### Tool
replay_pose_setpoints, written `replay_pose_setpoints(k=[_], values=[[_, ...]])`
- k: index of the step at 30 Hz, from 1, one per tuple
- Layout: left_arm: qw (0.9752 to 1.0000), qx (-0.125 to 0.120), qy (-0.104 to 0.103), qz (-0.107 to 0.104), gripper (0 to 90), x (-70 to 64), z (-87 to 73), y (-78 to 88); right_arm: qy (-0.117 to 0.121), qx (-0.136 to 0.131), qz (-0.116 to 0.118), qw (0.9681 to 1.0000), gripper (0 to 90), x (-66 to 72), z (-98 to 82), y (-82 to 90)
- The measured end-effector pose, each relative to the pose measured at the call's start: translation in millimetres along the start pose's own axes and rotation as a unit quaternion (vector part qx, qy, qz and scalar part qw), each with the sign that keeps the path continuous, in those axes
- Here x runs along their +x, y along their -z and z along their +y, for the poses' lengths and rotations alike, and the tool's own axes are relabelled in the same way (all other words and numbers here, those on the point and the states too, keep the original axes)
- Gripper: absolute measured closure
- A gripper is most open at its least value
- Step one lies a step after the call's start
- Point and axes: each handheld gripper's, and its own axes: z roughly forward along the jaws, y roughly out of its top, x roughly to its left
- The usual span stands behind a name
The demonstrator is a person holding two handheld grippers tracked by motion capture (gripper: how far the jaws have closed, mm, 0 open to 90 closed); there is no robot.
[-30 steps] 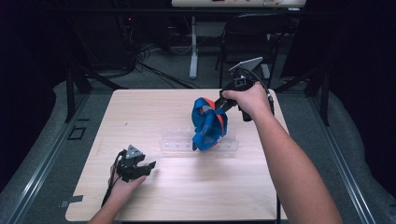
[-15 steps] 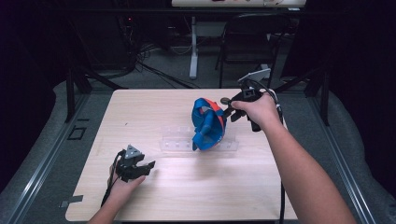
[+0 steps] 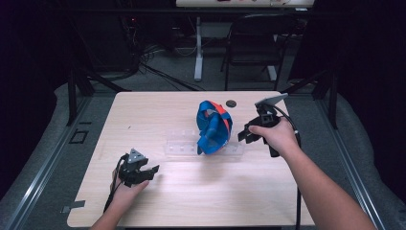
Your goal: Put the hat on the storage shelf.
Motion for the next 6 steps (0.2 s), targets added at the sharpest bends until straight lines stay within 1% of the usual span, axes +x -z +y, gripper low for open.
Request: replay_pose_setpoints(k=[1, 2, 3, 4, 5, 6], values=[[1.0000, 0.000, 0.000, 0.000, 43.5, -0.2, 0.2, 0.0, 0.002, 0.000, 0.000, 1.0000, 60.7, -3.4, -3.0, -1.1], [1.0000, 0.000, -0.002, 0.001, 43.5, -0.6, 0.4, -0.1, 0.004, -0.004, -0.006, 1.0000, 60.8, -7.6, -7.1, -3.4], [1.0000, 0.000, -0.002, 0.001, 43.5, -0.6, 0.4, -0.1, 0.004, -0.004, -0.006, 1.0000, 60.8, -7.6, -7.1, -3.4], [1.0000, 0.002, -0.003, -0.001, 43.5, -2.2, 0.8, -0.8, 0.014, 0.002, -0.003, 0.9999, 60.5, -15.7, -14.6, -6.6], [1.0000, 0.001, -0.004, 0.000, 43.5, -3.1, 1.0, -1.2, 0.013, -0.006, -0.008, 0.9999, 60.3, -18.2, -19.3, -8.9], [1.0000, 0.001, -0.004, 0.000, 43.5, -3.1, 1.0, -1.2, 0.022, -0.006, -0.011, 0.9997, 60.2, -21.7, -23.6, -9.7]])
